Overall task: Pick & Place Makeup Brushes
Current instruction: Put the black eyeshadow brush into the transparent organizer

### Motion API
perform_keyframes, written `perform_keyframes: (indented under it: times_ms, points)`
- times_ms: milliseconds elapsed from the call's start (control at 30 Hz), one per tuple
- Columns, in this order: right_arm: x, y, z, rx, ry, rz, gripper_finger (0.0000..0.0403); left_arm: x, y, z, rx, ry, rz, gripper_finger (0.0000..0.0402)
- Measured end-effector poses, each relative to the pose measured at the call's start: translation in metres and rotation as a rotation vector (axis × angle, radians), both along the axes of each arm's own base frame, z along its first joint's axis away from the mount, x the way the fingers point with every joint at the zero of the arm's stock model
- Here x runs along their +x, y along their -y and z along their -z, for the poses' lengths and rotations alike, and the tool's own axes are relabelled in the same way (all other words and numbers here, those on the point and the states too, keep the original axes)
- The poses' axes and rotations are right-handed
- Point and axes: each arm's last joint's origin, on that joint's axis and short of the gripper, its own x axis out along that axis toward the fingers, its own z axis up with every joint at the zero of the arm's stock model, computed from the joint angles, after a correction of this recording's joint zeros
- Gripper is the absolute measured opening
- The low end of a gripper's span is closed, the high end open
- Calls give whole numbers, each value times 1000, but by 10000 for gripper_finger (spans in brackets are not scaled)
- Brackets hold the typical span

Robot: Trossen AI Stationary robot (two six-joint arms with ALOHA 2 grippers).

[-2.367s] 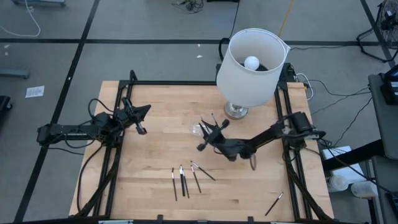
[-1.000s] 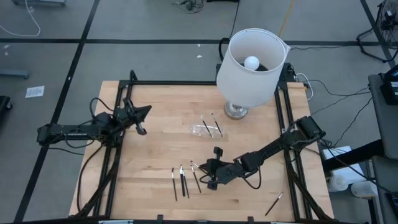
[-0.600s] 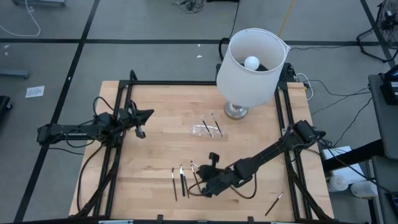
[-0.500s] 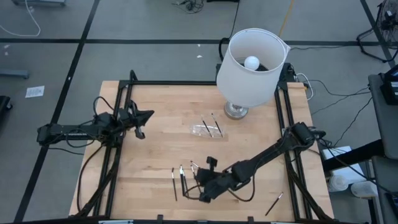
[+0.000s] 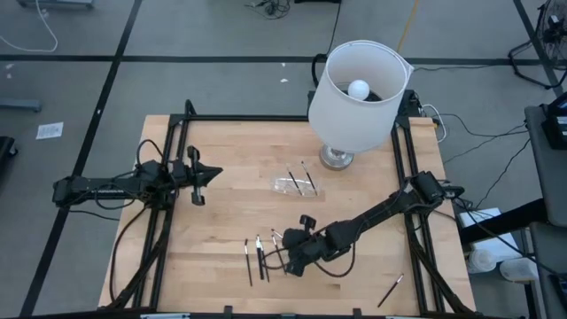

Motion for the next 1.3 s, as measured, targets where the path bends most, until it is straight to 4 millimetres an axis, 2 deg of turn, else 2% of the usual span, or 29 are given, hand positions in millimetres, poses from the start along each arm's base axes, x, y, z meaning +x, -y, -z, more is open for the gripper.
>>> perform_keyframes:
  times_ms: [233, 367, 1033, 1300]
  points:
    - [4, 9, 4, -19, 27, -26, 193, 0, -1, 0, -12, 2, -29, 17]
    - [2, 10, 9, -24, 19, -21, 227, 0, -1, 0, -16, 2, -32, 17]
    - [-12, 17, 40, 21, 66, 15, 218, 0, -1, 0, -15, 2, -42, 17]
    - [-9, 15, 37, 34, 115, -2, 217, 0, -1, 0, -17, 3, -42, 17]
